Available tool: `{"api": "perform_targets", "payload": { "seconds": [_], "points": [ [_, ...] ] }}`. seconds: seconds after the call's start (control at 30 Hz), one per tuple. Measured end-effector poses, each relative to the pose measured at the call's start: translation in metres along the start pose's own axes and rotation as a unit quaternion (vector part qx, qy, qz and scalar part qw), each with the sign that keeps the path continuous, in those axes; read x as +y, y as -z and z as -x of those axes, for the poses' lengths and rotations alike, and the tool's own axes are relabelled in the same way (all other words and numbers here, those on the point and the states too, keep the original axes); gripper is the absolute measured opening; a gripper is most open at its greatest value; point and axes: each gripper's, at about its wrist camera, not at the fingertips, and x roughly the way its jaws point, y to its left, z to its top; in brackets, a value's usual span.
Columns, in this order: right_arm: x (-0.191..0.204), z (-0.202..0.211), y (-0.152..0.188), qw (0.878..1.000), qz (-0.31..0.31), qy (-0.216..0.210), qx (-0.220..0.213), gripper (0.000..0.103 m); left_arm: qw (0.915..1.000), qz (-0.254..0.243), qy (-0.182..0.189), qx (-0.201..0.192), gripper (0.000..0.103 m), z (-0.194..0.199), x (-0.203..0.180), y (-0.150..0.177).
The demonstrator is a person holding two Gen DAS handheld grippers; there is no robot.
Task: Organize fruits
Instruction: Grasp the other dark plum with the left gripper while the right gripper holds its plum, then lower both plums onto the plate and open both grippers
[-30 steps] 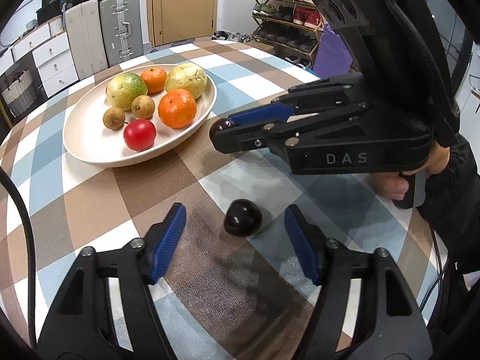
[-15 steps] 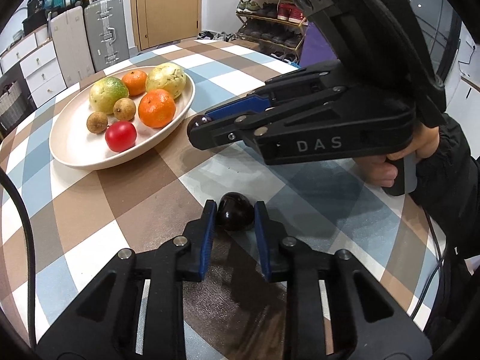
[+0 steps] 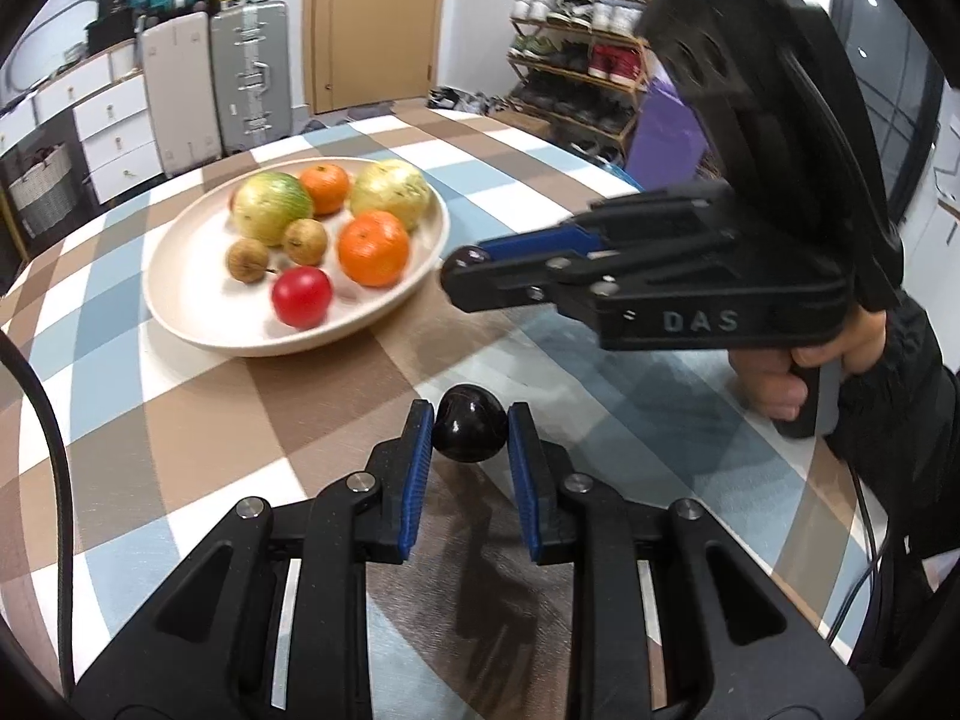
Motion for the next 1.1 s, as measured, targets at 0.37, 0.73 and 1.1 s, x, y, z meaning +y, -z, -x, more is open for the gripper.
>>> {"api": "perform_targets", "payload": {
  "seconds": [0.37, 0.73, 1.1],
  "points": [
    [-0.001, 0.008, -0.002, 0.999, -0.007, 0.000, -0.033, 0.025, 0.9952, 0.072, -0.046, -0.047, 0.022, 0.020, 0.036, -0.005],
    [0.008, 0.007, -0.005, 0.999, 0.003, 0.004, -0.045, 0.025, 0.9865, 0.110, -0.096, -0.074, 0.022, 0.029, 0.055, -0.008],
    [0.016, -0.003, -0.009, 0.999, -0.001, 0.005, -0.048, 0.025, 0.9762, 0.142, -0.131, -0.099, 0.022, 0.027, 0.071, -0.018]
  ]
}}
